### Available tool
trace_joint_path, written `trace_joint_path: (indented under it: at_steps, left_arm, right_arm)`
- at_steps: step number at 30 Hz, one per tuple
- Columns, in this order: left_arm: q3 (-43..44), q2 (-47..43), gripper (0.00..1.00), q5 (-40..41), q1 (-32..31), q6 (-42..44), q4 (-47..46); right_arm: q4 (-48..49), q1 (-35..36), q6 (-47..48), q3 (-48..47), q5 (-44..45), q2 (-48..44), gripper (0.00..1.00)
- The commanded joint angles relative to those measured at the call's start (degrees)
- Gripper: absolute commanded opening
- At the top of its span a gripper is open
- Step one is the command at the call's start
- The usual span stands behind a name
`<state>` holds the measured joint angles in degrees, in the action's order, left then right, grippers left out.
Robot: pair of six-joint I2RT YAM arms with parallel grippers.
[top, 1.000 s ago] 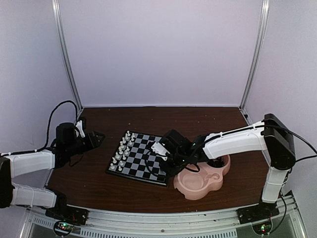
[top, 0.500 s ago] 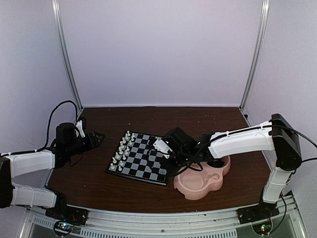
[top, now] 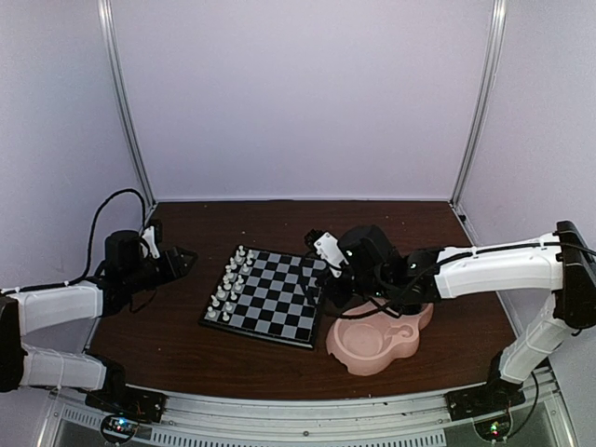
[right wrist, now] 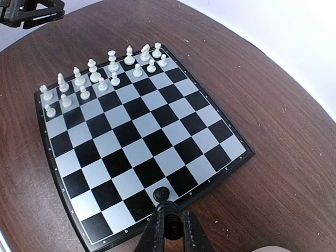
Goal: Set up the chess pieces on the board
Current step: Pick up the queen from the chessboard, then place the queen at d8.
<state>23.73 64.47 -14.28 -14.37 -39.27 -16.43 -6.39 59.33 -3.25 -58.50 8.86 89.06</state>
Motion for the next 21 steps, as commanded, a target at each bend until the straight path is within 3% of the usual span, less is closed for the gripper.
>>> trace_joint_path:
  at_steps: [1, 12, 21]
  left_arm:
    - [1.16, -2.47, 0.60, 0.77, -0.31, 1.47, -0.82]
    - [1.56, -1.33, 0.59, -0.15, -0.31, 1.18, -1.10]
    - [1.49, -2.28, 0.59, 0.00, -0.36, 1.27, -0.54]
  right_arm:
    - [2.60, -1.41, -1.29, -0.49, 3.14, 2.70, 0.10]
    - [5.01, -7.07, -5.45, -4.11, -3.55, 10.38, 0.08]
    - [2.38, -7.65, -5.04, -9.42, -7.96, 18.04, 0.08]
